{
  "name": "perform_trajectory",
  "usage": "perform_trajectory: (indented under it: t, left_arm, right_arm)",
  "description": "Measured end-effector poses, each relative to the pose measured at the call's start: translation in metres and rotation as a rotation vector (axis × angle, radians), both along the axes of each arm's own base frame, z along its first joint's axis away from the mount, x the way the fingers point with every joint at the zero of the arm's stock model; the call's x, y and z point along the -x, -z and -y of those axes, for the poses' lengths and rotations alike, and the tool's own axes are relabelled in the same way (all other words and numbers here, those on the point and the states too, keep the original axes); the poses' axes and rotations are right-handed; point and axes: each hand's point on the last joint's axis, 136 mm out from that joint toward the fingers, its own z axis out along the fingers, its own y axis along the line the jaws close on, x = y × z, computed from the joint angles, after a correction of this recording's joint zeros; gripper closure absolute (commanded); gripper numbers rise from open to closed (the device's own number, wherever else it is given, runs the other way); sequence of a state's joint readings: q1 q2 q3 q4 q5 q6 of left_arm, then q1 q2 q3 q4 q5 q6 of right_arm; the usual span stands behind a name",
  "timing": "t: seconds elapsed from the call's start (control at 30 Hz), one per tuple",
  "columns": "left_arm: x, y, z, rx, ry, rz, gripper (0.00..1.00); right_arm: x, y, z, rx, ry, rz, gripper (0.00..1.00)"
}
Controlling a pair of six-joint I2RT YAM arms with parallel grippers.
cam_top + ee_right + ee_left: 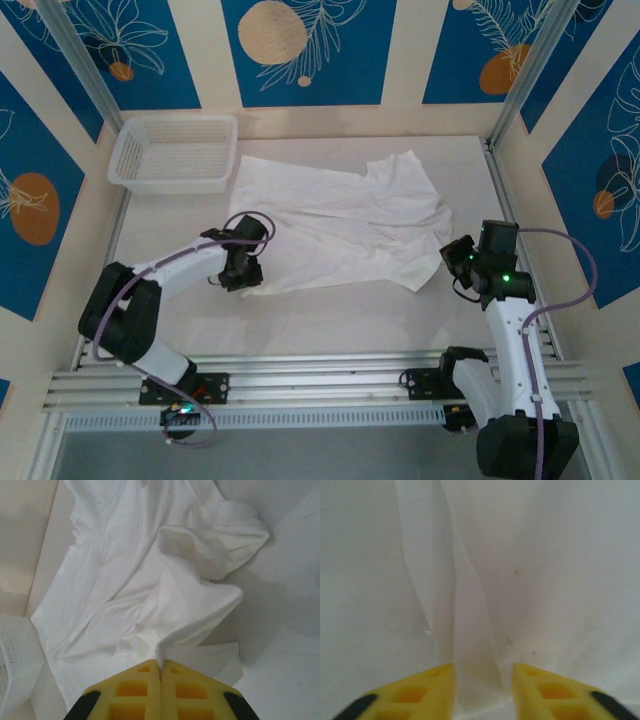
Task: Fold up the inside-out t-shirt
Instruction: Flatten out the T-shirt at the center of the table.
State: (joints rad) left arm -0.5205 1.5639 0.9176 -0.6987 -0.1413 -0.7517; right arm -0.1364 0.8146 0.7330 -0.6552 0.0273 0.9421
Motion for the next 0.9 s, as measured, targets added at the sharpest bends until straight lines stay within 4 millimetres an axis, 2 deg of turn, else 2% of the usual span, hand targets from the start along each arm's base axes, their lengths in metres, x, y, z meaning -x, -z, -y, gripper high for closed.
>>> perform_trajectory:
  t: [0.07,0.17,0.3,0.43,0.5,0.6,0.7,0.8,0.9]
  left_arm:
    - [0.001,0.005,-0.006,-0.037,-0.001,-0.014,0.89]
    - [0.002,0.002,-0.015,-0.085,-0.006,-0.01,0.97]
    - [-0.006,-0.017,-0.027,-0.13,-0.021,0.055,1.0]
    - [-0.029,-0.052,-0.043,-0.123,-0.07,0.192,1.0]
    - [-0.044,-0.065,-0.052,-0.116,-0.097,0.25,1.0]
    - [-0.07,-0.07,-0.054,-0.115,-0.086,0.296,1.0]
    - [-0.099,-0.061,-0.044,-0.121,-0.043,0.322,1.0]
    - [-0.117,-0.047,-0.041,-0.148,-0.009,0.326,0.85]
    - [-0.124,-0.04,-0.04,-0.162,0.016,0.327,0.72]
  right_arm:
    - [0.0,0.0,0.0,-0.001,0.001,-0.001,1.0]
    - [0.001,-0.002,0.002,0.007,0.009,-0.005,1.0]
    - [0.004,-0.009,0.015,0.026,0.078,-0.015,1.0]
    - [0.009,-0.016,0.058,-0.001,0.276,-0.008,1.0]
    - [0.01,-0.013,0.073,-0.015,0.338,-0.022,1.0]
    - [0.004,-0.003,0.074,-0.046,0.332,-0.065,1.0]
    - [-0.001,0.008,0.072,-0.075,0.316,-0.108,1.0]
    - [0.0,0.011,0.074,-0.074,0.319,-0.12,1.0]
    - [0.002,0.009,0.08,-0.071,0.334,-0.12,1.0]
